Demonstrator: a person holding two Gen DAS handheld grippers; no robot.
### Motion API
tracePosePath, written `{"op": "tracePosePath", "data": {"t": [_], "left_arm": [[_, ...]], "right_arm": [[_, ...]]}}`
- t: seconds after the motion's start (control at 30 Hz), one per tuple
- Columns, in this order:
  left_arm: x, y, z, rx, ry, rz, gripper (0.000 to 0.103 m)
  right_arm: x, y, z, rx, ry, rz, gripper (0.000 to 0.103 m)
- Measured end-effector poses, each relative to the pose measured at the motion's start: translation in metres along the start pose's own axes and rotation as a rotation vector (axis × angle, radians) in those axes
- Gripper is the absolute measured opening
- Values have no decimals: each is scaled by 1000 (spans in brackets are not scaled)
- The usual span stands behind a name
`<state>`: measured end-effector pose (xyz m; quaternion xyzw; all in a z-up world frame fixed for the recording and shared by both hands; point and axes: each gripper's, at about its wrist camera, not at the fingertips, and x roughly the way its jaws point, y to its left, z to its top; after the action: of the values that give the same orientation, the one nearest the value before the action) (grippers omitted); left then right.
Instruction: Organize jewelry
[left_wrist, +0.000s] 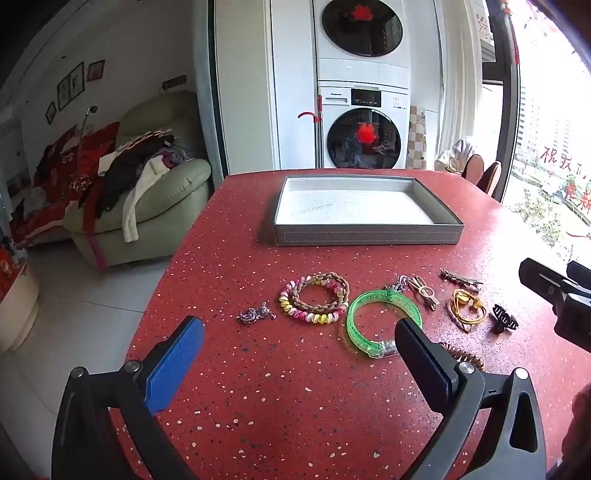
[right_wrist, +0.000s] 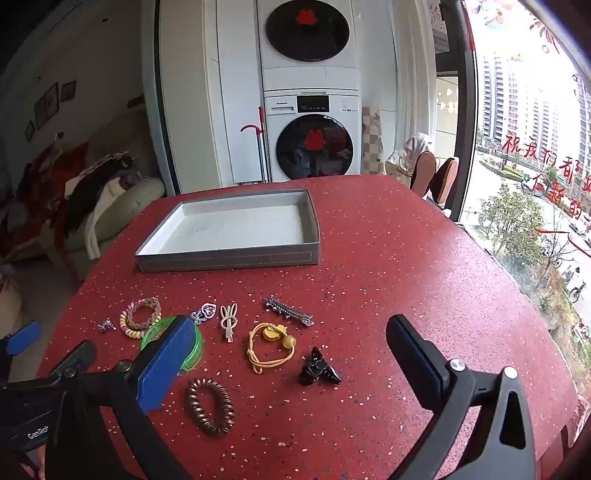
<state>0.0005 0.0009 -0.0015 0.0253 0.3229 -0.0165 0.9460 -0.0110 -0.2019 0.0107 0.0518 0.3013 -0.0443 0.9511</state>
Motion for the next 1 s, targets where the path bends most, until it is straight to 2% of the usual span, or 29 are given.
{"op": "tracePosePath", "data": {"t": [0.1,0.27,0.3,0.37,1.0], "left_arm": [[0,1,-1,-17,15,-11,103],[-2,-2,5,-10,9,-3,103],[-7,-5,-2,6,-31,-19,103],[-8,-6,-2,3,-38,-17,103],[-5,2,0,-20,-25,-2,103]], "right_arm": [[-11,4,0,-27,-49,-26,103],[-14,4,-2,-23,-56,-26,103],[-14,4,-2,-25,-58,-29,103],[-14,4,-2,-26,-59,-30,103],[-13,1,-4,-13,-51,-28,103]]}}
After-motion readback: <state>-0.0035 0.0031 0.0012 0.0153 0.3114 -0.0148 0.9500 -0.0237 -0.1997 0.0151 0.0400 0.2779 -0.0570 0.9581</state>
